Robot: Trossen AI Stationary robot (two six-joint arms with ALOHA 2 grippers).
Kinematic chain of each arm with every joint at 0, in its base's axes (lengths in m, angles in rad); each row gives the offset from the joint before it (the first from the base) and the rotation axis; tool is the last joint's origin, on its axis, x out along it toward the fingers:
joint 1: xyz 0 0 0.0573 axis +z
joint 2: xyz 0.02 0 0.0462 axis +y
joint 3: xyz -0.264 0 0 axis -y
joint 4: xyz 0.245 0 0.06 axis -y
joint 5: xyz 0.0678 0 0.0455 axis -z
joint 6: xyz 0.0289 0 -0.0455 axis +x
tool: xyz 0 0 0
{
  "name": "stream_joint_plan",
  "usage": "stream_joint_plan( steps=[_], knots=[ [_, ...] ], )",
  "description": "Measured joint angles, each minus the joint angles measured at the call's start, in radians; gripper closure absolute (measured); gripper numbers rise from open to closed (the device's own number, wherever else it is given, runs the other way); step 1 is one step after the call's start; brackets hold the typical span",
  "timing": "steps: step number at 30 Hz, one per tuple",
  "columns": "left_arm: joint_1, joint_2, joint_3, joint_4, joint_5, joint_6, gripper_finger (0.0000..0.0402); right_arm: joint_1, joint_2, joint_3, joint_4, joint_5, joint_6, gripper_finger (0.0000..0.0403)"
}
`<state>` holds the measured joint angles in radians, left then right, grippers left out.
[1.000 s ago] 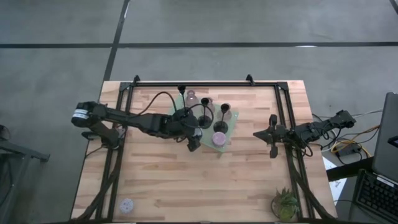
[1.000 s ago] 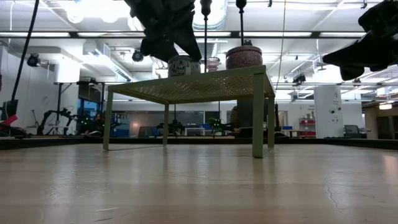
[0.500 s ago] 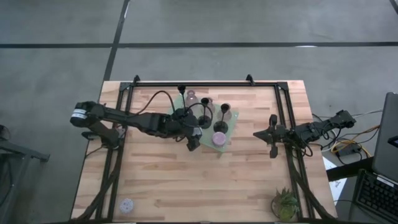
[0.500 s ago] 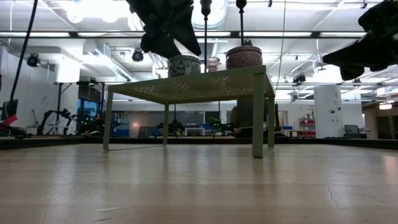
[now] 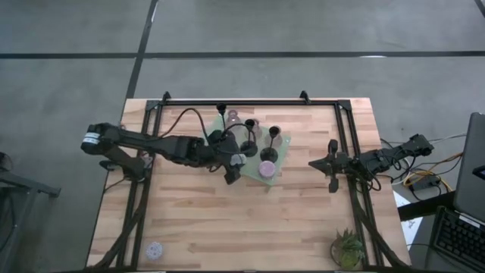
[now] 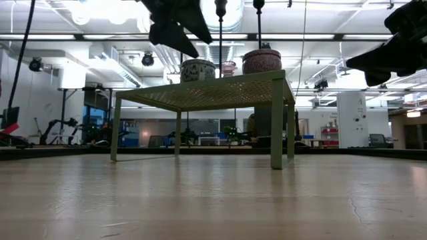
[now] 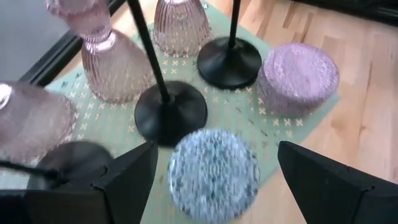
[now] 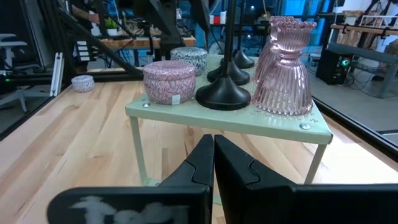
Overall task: Pick & Place candle stick holders
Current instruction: Put the blue patterned scented candle on the shelf aligned with the purple patterned scented candle
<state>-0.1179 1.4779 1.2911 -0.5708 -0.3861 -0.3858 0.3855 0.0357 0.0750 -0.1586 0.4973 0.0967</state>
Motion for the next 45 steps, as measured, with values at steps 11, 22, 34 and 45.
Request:
stream_joint_plan(
  steps=[11, 22, 34, 45],
  knots=[
    [-0.078, -0.041, -0.005, -0.143, -0.02, -0.055, 0.0068, 0.0, 0.0, 0.0, 0.0, 0.0, 0.0, 0.0394],
    [-0.113, -0.038, -0.069, -0.148, -0.128, -0.066, 0.0109, 0.0, 0.0, 0.0, 0.0, 0.0, 0.0, 0.0394],
    [-0.092, -0.037, -0.139, -0.126, -0.197, -0.049, 0.0151, 0.0, 0.0, 0.0, 0.0, 0.0, 0.0, 0.0394],
    [-0.073, -0.036, -0.161, -0.019, -0.191, -0.003, 0.0152, 0.0, 0.0, 0.0, 0.0, 0.0, 0.0, 0.0394]
  ],
)
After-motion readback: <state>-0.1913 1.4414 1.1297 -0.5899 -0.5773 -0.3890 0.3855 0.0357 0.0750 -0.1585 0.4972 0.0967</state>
